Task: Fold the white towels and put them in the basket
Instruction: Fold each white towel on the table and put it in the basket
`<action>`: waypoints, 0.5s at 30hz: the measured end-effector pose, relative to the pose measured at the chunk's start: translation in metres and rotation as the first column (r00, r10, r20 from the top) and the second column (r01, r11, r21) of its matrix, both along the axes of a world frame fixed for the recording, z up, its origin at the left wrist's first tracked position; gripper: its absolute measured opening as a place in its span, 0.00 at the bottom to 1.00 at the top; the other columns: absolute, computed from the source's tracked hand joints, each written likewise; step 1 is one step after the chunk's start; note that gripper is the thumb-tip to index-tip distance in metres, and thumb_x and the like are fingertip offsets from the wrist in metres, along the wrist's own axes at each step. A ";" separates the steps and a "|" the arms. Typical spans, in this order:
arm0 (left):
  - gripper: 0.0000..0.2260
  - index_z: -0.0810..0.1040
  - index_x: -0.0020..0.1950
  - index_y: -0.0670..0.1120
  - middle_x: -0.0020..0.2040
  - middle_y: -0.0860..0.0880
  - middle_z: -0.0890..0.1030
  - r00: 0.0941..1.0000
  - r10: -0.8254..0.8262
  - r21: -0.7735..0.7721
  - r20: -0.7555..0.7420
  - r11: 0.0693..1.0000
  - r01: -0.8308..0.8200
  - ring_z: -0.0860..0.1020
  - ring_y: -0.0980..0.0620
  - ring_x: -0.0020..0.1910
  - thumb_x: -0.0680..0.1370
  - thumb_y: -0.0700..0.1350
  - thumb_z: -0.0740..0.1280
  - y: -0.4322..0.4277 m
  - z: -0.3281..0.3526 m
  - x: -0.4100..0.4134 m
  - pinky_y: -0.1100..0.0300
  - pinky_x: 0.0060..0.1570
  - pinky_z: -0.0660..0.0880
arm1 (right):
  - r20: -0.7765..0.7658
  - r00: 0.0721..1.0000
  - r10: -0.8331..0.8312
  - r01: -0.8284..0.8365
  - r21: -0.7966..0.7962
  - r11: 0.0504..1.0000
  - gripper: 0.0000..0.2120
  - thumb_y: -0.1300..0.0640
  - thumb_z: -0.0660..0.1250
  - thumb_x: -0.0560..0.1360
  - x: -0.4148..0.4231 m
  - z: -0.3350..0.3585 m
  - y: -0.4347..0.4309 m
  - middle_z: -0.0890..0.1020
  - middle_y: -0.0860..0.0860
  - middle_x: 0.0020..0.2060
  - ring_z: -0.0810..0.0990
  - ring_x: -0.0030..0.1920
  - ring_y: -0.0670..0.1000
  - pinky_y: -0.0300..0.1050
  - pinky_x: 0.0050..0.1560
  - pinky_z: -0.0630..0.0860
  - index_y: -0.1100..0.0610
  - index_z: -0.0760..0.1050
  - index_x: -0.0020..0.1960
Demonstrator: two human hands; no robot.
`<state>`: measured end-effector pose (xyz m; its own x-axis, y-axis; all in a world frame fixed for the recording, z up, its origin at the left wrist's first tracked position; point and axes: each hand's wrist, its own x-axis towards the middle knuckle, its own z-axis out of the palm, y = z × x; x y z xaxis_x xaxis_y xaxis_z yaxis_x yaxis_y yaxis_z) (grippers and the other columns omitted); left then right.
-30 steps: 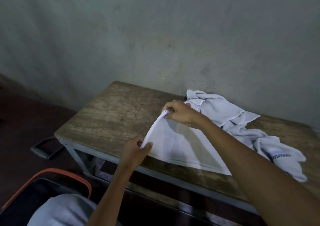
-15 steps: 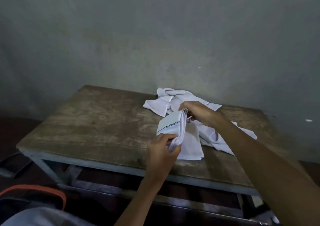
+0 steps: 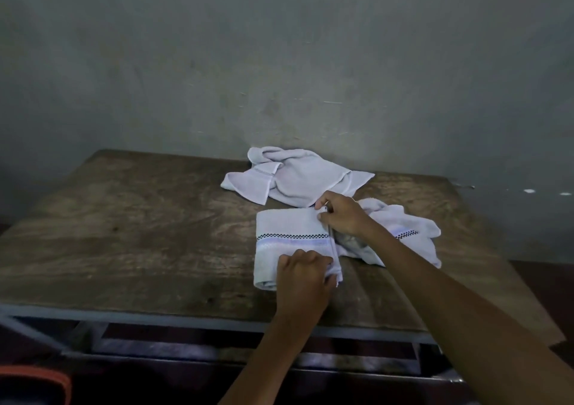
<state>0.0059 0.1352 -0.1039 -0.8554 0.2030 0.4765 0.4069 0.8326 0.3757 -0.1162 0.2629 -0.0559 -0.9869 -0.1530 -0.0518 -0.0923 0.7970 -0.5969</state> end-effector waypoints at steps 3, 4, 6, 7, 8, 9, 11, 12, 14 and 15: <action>0.13 0.82 0.48 0.51 0.40 0.54 0.83 0.998 -0.041 0.068 -0.045 0.997 0.044 0.79 0.54 0.39 0.68 0.56 0.67 -0.004 -0.001 0.003 0.60 0.44 0.73 | -0.128 0.991 0.025 0.005 0.223 0.975 0.09 0.56 0.67 0.72 0.003 -0.003 -0.005 0.79 0.49 0.42 0.77 0.50 0.55 0.49 0.51 0.70 0.53 0.74 0.52; 0.15 0.81 0.50 0.51 0.43 0.54 0.83 0.998 -0.040 0.097 -0.053 0.994 0.046 0.79 0.54 0.42 0.69 0.56 0.67 -0.009 -0.001 0.005 0.59 0.46 0.72 | -0.196 0.980 0.019 0.039 0.288 0.957 0.10 0.55 0.66 0.73 0.007 -0.004 -0.008 0.79 0.52 0.47 0.76 0.53 0.57 0.50 0.53 0.69 0.53 0.74 0.54; 0.15 0.79 0.53 0.52 0.47 0.54 0.82 0.998 0.006 0.156 -0.068 0.988 0.005 0.78 0.54 0.47 0.69 0.55 0.67 -0.027 -0.001 0.012 0.57 0.50 0.70 | -0.334 0.943 -0.001 0.104 0.290 0.951 0.12 0.56 0.64 0.73 0.021 -0.001 -0.016 0.78 0.55 0.52 0.74 0.56 0.58 0.51 0.54 0.68 0.54 0.73 0.57; 0.15 0.78 0.54 0.53 0.49 0.54 0.81 0.996 0.057 0.172 -0.067 0.984 -0.045 0.77 0.53 0.49 0.69 0.54 0.66 -0.040 -0.002 0.017 0.57 0.52 0.68 | -0.395 0.918 -0.001 0.107 0.246 0.963 0.12 0.56 0.63 0.74 0.031 0.001 -0.020 0.78 0.55 0.52 0.73 0.56 0.58 0.51 0.55 0.67 0.55 0.73 0.57; 0.15 0.77 0.54 0.53 0.50 0.54 0.80 0.991 0.124 0.182 -0.054 0.977 -0.112 0.77 0.52 0.50 0.69 0.53 0.65 -0.053 -0.004 0.021 0.58 0.53 0.66 | -0.449 0.894 0.009 0.091 0.200 0.975 0.12 0.57 0.62 0.74 0.042 0.002 -0.026 0.78 0.55 0.52 0.73 0.56 0.57 0.51 0.55 0.67 0.55 0.74 0.57; 0.15 0.76 0.54 0.53 0.50 0.54 0.79 0.980 0.199 0.194 -0.027 0.962 -0.190 0.75 0.51 0.51 0.69 0.52 0.63 -0.066 -0.006 0.025 0.58 0.53 0.64 | -0.479 0.878 0.026 0.063 0.168 0.984 0.12 0.57 0.61 0.75 0.052 0.000 -0.031 0.78 0.55 0.51 0.73 0.55 0.57 0.51 0.54 0.68 0.55 0.74 0.57; 0.16 0.76 0.54 0.53 0.49 0.53 0.77 0.947 0.315 0.208 0.061 0.924 -0.321 0.73 0.50 0.51 0.67 0.53 0.62 -0.088 -0.011 0.031 0.57 0.51 0.62 | -0.452 0.889 0.071 0.002 0.160 0.987 0.14 0.54 0.59 0.75 0.070 -0.006 -0.038 0.78 0.54 0.53 0.74 0.55 0.56 0.51 0.54 0.69 0.56 0.74 0.58; 0.18 0.75 0.55 0.53 0.50 0.53 0.76 0.938 0.329 0.199 0.106 0.918 -0.344 0.72 0.50 0.51 0.67 0.55 0.62 -0.095 -0.013 0.033 0.57 0.50 0.63 | -0.409 0.908 0.096 -0.021 0.184 0.983 0.17 0.51 0.57 0.75 0.076 -0.012 -0.042 0.78 0.55 0.54 0.74 0.57 0.57 0.51 0.55 0.69 0.57 0.73 0.59; 0.23 0.74 0.57 0.53 0.52 0.53 0.75 0.940 0.287 0.170 0.182 0.933 -0.318 0.73 0.51 0.52 0.65 0.60 0.62 -0.101 -0.015 0.035 0.55 0.51 0.65 | -0.274 0.950 0.151 -0.072 0.279 0.958 0.25 0.44 0.51 0.76 0.080 -0.025 -0.045 0.74 0.56 0.62 0.70 0.65 0.59 0.53 0.61 0.67 0.58 0.70 0.65; 0.24 0.73 0.58 0.53 0.52 0.54 0.75 0.943 0.265 0.166 0.203 0.940 -0.299 0.73 0.52 0.53 0.65 0.60 0.64 -0.101 -0.015 0.035 0.54 0.52 0.67 | -0.188 0.969 0.159 -0.091 0.327 0.941 0.28 0.41 0.48 0.77 0.080 -0.031 -0.044 0.69 0.57 0.68 0.64 0.71 0.58 0.54 0.67 0.62 0.57 0.65 0.69</action>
